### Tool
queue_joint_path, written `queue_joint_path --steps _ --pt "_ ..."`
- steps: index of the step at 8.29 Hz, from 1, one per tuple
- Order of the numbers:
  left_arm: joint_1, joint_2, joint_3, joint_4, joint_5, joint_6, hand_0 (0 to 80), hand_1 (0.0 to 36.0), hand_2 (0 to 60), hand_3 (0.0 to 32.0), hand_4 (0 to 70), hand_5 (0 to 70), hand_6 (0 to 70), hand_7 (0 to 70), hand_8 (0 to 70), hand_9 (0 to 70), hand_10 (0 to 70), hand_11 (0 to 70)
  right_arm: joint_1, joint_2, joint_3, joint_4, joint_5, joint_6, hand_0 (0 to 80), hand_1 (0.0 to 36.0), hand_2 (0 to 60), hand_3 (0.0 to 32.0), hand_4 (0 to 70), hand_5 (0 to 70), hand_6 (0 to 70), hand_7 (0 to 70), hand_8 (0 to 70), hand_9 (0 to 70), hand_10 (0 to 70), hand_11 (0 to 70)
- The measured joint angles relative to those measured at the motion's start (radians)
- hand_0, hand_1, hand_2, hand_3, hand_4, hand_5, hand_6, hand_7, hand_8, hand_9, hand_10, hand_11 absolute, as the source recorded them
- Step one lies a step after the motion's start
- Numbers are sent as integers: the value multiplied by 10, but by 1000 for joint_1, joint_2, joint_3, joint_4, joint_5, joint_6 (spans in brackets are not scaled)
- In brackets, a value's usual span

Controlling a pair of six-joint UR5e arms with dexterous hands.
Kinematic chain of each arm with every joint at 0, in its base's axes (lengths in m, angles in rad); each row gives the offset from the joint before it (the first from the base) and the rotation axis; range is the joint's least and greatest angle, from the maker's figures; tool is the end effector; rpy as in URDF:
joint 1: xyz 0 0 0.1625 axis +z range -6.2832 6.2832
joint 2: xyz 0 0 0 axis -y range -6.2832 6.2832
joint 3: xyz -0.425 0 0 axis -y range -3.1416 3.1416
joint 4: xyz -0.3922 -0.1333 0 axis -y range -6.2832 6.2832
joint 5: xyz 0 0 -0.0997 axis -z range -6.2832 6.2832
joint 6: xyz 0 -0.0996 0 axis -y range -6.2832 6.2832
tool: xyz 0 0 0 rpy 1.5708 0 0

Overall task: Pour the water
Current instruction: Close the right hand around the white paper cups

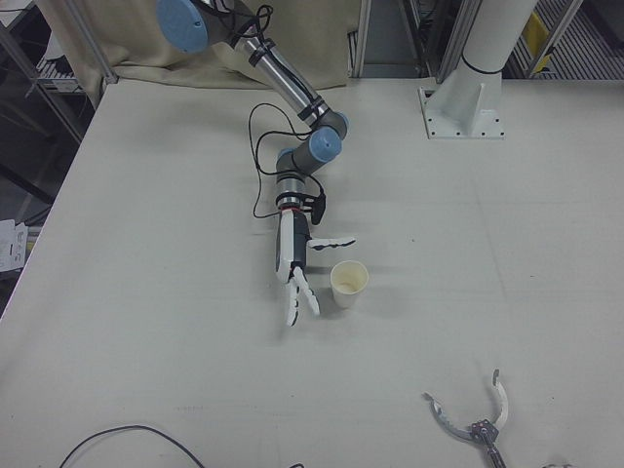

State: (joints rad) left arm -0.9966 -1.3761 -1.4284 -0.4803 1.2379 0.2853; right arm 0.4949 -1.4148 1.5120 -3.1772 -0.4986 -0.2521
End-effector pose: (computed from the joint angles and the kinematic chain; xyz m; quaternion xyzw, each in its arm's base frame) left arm 0.0755 -0.4220 0.7944 0.0000 0.7533 -0.6391 0.1552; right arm -0.3440 -0.4365 0.6409 0.0699 -0.7140 0.6931 0.0699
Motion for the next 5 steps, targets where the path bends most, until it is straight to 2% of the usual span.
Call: queue_joint_path --steps 5 --pt "1 10 -5 2 0 0 397 360 600 0 247 571 20 58 10 26 48 94 20 17 -8 -13 0 -14 477 125 22 0 73 29 28 42 31 23 10 29"
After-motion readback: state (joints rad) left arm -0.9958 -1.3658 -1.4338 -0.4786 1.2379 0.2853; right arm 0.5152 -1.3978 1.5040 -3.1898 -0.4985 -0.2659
